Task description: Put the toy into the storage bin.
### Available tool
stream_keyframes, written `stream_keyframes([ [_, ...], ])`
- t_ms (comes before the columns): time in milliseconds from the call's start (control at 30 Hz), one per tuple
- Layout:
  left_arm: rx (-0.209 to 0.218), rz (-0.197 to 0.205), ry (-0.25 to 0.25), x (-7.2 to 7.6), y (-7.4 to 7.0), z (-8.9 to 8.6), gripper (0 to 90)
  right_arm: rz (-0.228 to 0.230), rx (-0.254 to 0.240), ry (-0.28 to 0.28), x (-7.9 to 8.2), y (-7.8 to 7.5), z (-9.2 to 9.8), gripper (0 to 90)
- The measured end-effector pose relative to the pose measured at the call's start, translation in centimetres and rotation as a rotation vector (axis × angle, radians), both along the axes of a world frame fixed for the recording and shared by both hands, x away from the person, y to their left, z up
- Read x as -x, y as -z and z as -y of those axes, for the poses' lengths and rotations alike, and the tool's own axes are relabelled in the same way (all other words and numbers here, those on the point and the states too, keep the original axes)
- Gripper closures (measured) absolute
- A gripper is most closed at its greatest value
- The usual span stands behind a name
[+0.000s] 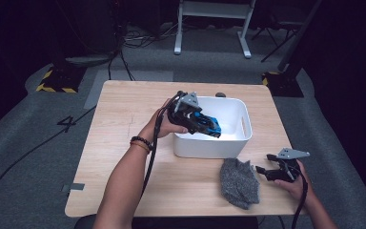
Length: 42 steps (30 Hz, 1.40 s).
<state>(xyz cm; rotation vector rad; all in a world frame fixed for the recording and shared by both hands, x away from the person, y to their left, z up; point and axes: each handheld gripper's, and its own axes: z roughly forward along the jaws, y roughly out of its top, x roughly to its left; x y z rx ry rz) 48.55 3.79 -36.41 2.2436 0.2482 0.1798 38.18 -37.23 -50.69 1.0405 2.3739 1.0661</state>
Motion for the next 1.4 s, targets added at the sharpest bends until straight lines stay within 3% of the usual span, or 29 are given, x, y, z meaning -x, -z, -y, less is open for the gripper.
stream_keyframes([
  [67,-0.035,0.002,-0.004,0.0,0.1,0.2,24.7,0.000,-0.001,0.000,0.0,0.0,0.0,21.8],
  [200,-0.057,-0.012,-0.002,-0.1,0.3,0.3,24.7,0.000,-0.001,0.000,0.0,0.0,0.0,21.8],
  [267,-0.097,-0.005,-0.013,-0.2,0.5,0.4,24.6,0.000,-0.001,0.000,0.0,0.0,0.0,21.8],
  [833,-0.220,-0.049,0.020,-0.3,1.4,1.2,24.3,0.000,0.000,0.000,0.0,0.0,0.0,21.8],
  [933,-0.201,-0.056,0.021,-0.2,1.4,1.0,24.3,0.000,0.000,0.000,0.0,0.0,0.0,21.8],
  [1233,-0.226,-0.047,0.018,-0.1,1.3,0.8,24.0,0.000,0.000,0.000,0.0,0.0,0.0,21.8],
  [1300,-0.204,-0.039,-0.017,0.0,1.2,0.4,22.1,0.000,0.000,0.000,0.0,0.0,0.0,21.8],
  [1400,-0.178,-0.035,-0.026,-0.1,1.0,0.0,19.1,0.000,-0.001,0.000,0.0,0.0,0.0,21.8],
])
